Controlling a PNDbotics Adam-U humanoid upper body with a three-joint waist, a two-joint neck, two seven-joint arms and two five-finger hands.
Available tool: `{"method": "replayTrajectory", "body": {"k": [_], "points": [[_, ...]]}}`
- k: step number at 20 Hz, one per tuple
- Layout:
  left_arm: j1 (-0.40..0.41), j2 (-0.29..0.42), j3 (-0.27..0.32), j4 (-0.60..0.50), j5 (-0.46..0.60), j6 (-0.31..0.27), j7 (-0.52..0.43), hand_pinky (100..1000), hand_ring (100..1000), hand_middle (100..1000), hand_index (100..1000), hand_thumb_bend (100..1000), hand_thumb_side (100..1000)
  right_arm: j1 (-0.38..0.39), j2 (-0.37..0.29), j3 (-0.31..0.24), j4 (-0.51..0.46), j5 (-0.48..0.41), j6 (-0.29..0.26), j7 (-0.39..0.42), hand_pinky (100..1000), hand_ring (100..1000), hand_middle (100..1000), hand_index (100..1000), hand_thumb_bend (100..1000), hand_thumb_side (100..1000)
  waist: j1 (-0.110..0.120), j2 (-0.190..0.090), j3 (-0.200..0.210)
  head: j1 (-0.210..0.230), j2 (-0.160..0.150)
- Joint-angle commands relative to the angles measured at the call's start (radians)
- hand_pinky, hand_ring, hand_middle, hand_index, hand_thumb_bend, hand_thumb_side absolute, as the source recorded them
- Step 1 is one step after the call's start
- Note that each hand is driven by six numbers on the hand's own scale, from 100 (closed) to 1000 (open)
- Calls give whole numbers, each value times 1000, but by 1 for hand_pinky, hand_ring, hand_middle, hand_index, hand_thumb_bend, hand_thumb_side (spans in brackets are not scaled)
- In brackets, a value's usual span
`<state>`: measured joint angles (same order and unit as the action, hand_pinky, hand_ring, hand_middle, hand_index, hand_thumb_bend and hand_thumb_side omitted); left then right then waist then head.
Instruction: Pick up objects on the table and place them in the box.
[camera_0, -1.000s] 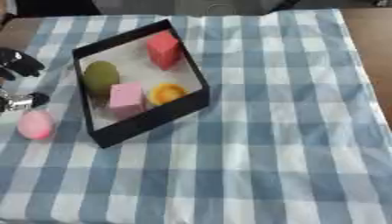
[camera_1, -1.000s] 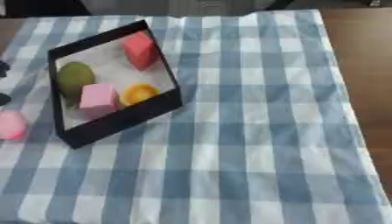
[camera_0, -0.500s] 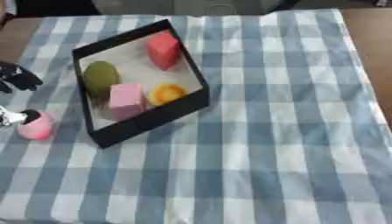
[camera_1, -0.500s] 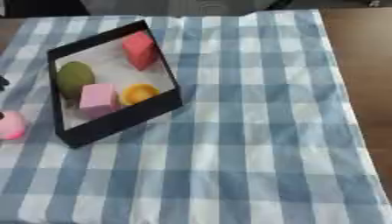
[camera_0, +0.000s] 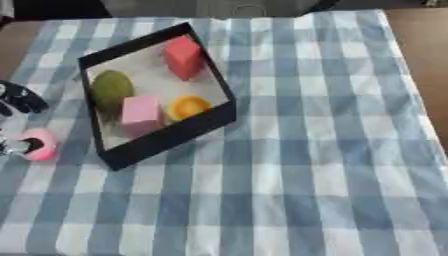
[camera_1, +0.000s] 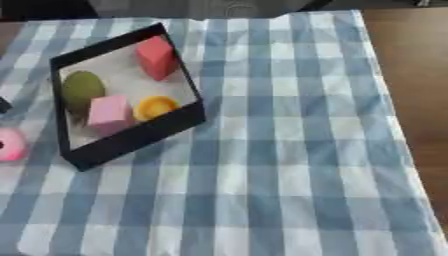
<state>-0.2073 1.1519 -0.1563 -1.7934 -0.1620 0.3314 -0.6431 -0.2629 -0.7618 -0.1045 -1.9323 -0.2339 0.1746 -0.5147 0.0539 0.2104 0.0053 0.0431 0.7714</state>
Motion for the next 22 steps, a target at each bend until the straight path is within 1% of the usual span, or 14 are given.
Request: {"method": "replayTrajectory", "body": {"k": [1, 6, 10, 15, 22], "points": [[-20, 27, -2, 2, -60, -1, -12, 862, 862, 784, 859, 408, 176, -4, -18, -15, -6, -1, 1, -10, 833, 717, 741, 818, 450, 423, 4, -12, -3, 2, -1], [-34, 18, -17, 8, -167, -2, -20, 864, 862, 795, 863, 442, 164, -4, -14, -13, -4, -3, 0, -11, 833, 716, 740, 817, 448, 425, 5, -9, -6, 8, -1], [-40, 4, -28, 25, -246, 0, -26, 864, 862, 800, 862, 462, 174, 0, -8, -12, -1, -3, 2, -10, 833, 714, 739, 816, 448, 426, 5, -6, -10, 16, -1], [-50, -10, -44, 71, -311, -6, -36, 863, 863, 806, 859, 477, 173, 4, -2, -14, 1, -2, 2, -11, 833, 712, 738, 816, 447, 422, 5, -2, -13, 24, -1], [-84, -49, -75, 163, -384, -30, -39, 863, 865, 812, 851, 502, 186, 6, 7, -12, 5, -2, 3, -10, 832, 710, 736, 816, 447, 428, 4, 1, -18, 31, -1]]}}
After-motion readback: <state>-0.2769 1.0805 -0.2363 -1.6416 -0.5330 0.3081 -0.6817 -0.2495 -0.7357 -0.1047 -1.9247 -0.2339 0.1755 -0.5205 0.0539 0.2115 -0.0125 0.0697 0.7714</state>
